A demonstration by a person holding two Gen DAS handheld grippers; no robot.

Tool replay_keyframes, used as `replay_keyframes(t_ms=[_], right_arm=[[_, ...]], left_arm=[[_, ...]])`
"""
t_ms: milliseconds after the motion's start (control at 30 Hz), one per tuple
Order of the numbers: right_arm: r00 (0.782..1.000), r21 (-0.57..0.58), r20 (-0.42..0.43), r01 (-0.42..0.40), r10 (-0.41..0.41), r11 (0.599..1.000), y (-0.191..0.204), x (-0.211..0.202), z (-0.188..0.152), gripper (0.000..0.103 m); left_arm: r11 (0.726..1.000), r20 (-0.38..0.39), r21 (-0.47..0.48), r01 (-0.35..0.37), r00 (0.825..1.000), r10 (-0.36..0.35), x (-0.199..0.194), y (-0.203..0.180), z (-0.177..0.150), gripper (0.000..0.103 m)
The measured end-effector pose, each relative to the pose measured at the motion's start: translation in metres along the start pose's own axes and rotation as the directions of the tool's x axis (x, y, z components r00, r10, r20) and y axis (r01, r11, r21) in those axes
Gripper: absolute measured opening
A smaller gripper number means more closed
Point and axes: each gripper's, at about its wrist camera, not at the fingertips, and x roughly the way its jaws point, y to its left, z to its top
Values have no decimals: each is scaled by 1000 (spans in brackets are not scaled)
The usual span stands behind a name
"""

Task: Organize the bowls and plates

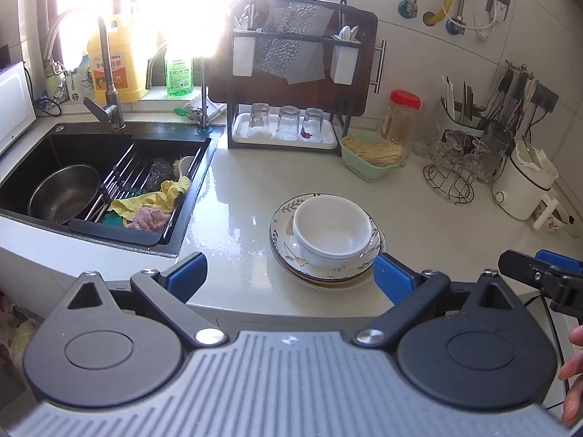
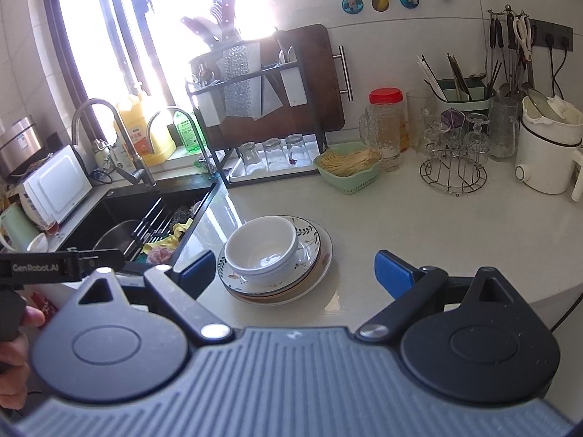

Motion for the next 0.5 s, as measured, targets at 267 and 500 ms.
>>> replay_keyframes(t_ms=[267,500], right_arm=[[1000,6,8,-10,10,1000,1,0,0,95],[1000,8,-4,-9,9,1000,1,0,-3,95]], left_arm=[[1000,-8,22,-3,1000,3,-3,-1,-1,99],[999,-25,32,1,1000,0,-1,-2,-3,99]])
